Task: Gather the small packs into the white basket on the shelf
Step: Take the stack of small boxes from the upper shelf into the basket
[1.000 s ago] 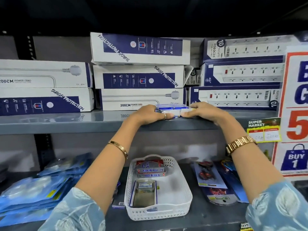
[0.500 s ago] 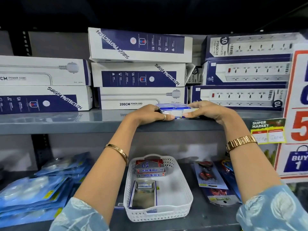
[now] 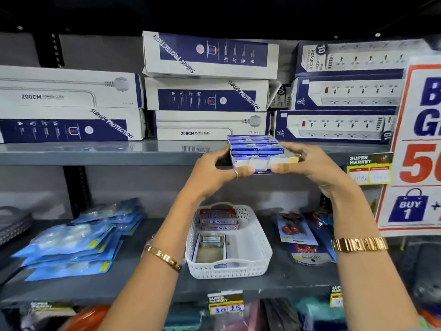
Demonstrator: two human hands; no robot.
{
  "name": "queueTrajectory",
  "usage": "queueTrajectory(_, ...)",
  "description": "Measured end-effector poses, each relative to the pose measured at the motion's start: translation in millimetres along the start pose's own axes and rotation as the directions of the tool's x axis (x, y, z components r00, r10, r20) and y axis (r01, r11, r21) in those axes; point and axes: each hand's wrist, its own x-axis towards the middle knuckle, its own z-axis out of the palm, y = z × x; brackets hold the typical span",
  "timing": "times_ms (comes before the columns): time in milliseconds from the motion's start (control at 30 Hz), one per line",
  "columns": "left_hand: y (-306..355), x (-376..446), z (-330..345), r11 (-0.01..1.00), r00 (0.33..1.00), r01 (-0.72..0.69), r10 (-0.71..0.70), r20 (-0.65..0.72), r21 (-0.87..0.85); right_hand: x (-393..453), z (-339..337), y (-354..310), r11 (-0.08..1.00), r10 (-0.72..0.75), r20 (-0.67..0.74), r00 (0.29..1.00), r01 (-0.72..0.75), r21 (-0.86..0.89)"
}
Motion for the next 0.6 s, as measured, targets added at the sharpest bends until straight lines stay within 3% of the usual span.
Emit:
queueTrajectory(133,2,-27,11,1.0,0.995,-0.023,0.025,-0.097,0.021,-28,4,0,0.996,-0.06,-0.007,0.998,0.06,0.07)
queueTrajectory(267,0,-49,19,0.998,0.99,-0.067,0.066,-0.126,-0.007,-48,5,5,0.991,-0.033,0.028,0.999,0.029,0.129)
queueTrajectory(367,-14,-59,27,0.997,0.997,-0.033,0.028,-0.079,-0.068,-56,11,18,0.987,0.025,0.104,0.994,-0.041,0.153)
queueTrajectory(600,-70,-59,44,0.985,0.988,0.152,-0.149,0.043,-0.085,-50,30,80,0.975,0.174,0.118,0.978,-0.188,0.12)
